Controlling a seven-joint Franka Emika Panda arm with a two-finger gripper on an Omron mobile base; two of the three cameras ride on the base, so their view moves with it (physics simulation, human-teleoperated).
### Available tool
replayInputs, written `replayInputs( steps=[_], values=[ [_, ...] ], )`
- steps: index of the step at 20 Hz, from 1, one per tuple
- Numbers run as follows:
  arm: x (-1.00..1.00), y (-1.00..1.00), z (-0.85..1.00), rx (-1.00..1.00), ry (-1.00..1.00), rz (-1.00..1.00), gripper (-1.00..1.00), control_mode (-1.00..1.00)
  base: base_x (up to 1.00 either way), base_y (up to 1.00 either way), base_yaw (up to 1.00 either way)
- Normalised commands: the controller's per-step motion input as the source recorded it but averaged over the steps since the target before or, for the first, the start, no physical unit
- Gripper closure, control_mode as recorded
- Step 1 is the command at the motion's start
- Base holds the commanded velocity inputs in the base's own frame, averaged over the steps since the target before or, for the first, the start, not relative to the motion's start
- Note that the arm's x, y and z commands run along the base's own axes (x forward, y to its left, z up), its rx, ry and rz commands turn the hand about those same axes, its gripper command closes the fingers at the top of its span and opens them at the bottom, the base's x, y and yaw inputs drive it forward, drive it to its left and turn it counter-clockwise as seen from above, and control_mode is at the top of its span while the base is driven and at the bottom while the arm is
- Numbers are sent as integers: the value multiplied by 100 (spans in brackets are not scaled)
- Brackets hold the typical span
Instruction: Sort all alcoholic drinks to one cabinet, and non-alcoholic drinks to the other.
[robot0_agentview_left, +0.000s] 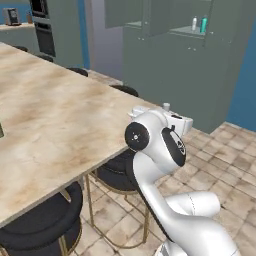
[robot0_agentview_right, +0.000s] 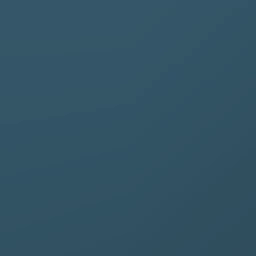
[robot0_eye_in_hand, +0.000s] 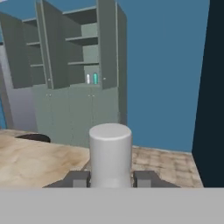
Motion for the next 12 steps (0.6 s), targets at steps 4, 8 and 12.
replayInputs(
  steps=[4, 8, 12],
  values=[
    [0, 0, 0, 0, 0, 0, 100, 100, 36, -85, 29],
    [0, 0, 0, 0, 0, 0, 100, 100, 36, -85, 29],
    [0, 0, 0, 0, 0, 0, 100, 100, 35, -86, 29]
  ],
)
